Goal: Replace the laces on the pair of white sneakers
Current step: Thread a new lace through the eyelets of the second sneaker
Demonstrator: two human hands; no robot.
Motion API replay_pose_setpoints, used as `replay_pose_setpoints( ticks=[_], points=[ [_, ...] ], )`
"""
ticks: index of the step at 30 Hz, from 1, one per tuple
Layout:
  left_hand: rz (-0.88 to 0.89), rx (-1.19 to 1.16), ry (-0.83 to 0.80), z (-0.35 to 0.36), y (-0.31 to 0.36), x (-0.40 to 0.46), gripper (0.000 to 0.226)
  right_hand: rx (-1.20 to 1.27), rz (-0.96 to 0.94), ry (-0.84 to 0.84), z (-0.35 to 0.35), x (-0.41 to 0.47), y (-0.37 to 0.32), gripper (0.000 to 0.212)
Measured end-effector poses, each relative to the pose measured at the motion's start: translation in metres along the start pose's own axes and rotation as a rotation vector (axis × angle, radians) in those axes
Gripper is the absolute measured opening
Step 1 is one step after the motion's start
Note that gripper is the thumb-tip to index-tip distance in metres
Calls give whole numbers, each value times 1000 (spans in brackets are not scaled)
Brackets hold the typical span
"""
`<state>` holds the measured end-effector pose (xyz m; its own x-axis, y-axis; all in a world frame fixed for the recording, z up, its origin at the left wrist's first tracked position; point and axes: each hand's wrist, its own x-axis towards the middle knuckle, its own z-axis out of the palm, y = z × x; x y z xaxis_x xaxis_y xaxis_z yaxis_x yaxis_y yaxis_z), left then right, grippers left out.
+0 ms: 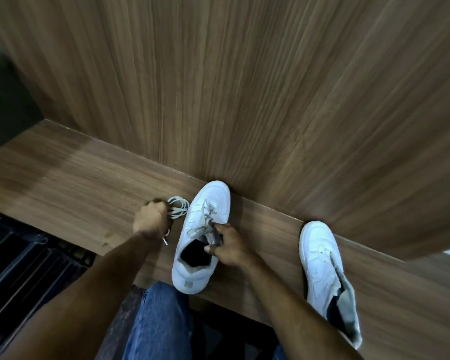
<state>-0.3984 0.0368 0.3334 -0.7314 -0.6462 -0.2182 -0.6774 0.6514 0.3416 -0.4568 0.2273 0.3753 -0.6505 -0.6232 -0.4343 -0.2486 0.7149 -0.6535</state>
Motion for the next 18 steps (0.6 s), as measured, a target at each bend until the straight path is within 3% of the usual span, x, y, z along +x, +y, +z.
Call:
replay_pose_setpoints(
  ticks=[5,7,10,13,16,18],
  points=[
    [-263,-477,81,-6,8,-27,6,119,-45,-26,3,-18,2,67],
    [-259,-654,123,-14,21,-36,17,107,-68,-45,1,-31,6,73],
    [-186,-812,188,-32,54,-45,22,126,-120,30,-13,-54,21,66],
    [-60,-812,208,-46,94,-61,17,-177,-110,233,-46,-70,59,57],
    [128,-839,136,-35,137,-89,15,-449,31,394,-87,-95,113,51],
    [180,-872,63,-17,160,-113,16,-419,204,393,-107,-118,148,60]
  ],
)
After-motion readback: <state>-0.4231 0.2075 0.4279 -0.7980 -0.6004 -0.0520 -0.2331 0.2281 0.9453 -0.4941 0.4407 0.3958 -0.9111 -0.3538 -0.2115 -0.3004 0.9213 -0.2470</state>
